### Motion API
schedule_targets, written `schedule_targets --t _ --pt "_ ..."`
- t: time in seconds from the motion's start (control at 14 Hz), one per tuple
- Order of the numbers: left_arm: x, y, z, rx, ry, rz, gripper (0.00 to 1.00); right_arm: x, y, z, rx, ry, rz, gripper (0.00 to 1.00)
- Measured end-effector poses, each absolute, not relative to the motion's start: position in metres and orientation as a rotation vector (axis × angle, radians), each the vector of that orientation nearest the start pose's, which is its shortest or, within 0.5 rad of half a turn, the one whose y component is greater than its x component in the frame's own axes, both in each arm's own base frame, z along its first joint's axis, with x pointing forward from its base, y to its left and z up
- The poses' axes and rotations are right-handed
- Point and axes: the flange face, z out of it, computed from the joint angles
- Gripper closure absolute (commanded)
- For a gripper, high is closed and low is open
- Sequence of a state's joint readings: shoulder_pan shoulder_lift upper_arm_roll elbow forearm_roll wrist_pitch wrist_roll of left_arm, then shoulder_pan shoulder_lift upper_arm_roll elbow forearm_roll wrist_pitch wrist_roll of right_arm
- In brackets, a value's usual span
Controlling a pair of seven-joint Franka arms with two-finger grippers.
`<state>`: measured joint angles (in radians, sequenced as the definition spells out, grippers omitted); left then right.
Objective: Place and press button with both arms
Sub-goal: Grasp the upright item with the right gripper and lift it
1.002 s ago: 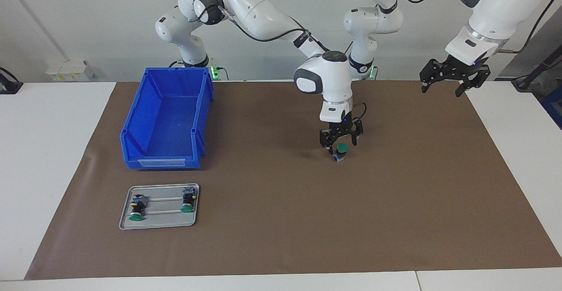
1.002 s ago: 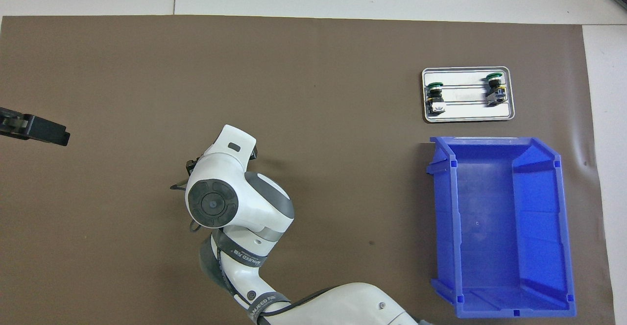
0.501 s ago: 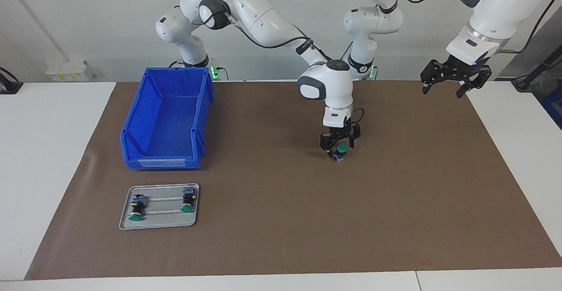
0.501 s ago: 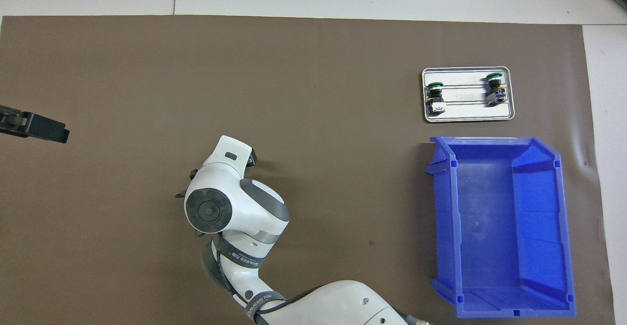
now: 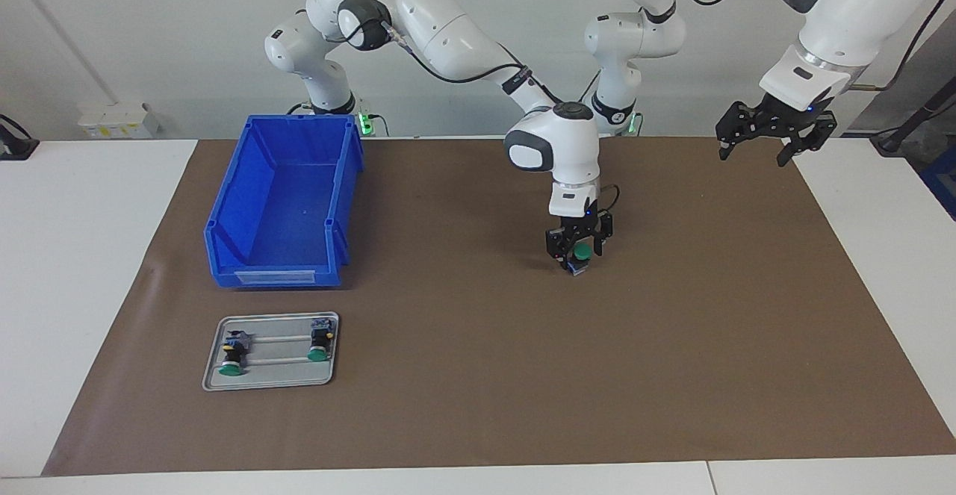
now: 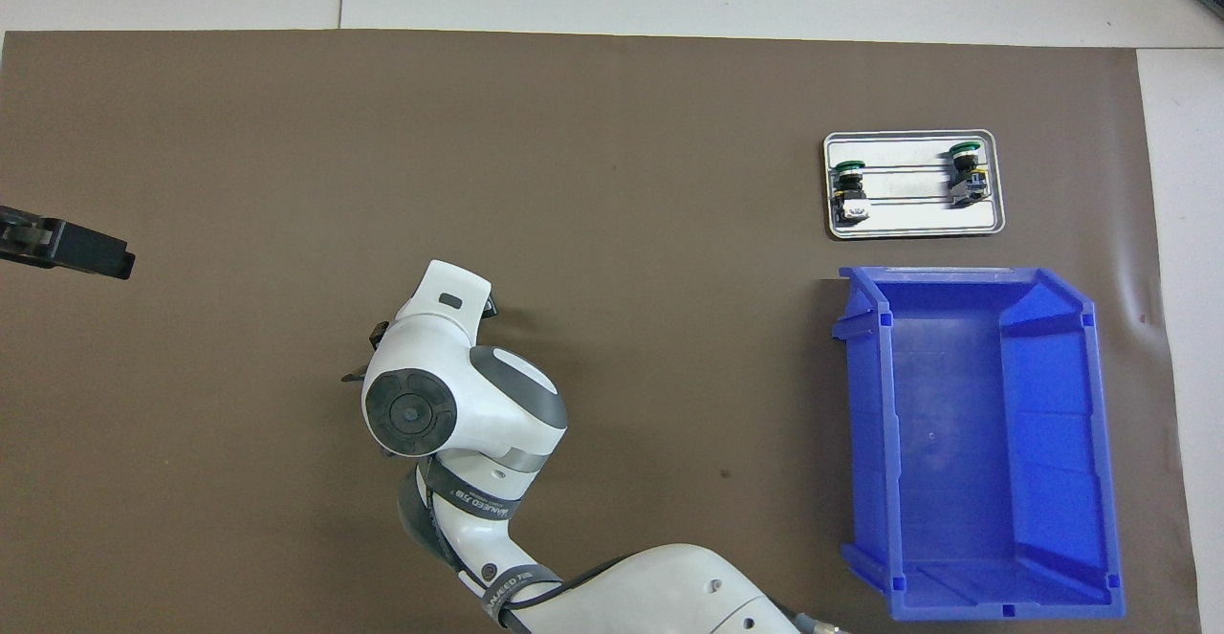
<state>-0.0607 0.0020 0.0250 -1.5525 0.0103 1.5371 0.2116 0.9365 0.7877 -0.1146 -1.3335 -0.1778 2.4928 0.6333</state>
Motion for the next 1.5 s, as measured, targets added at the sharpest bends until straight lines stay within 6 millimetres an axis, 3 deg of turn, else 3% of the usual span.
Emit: schedule_targets --t 0.36,0.43,0.5,0.57,1.07,1.29,1.5 --pt "0.552 -0.019 0.629 -3.109 0.386 0.029 0.00 0.508 0.583 0.300 -2.938 -0.539 -0.631 0.22" --pt "0.552 -0.019 0.629 -3.109 0.386 0.029 0.00 0.508 0.582 0.299 -2.941 -0.540 -0.628 0.33" --pt "0.552 -0.019 0.629 -3.109 0.386 0.029 0.00 0.508 0.581 0.297 -2.944 -0.542 -0.627 0.55" --pt "0.552 -0.019 0.629 -3.109 0.386 0.029 0.00 0.508 0.581 0.296 -2.947 -0.549 -0.630 1.00" --pt "0.552 -0.019 0.629 -3.109 0.386 0.029 0.00 0.507 0.582 0.301 -2.963 -0.567 -0.656 1.00" --pt "0.551 -0.019 0.629 -3.109 0.386 0.029 0.00 0.526 0.569 0.336 -2.946 -0.403 -0.723 1.00" --pt "0.551 -0.019 0.629 -3.109 0.386 0.029 0.00 0.564 0.528 0.391 -2.927 -0.276 -0.820 1.00"
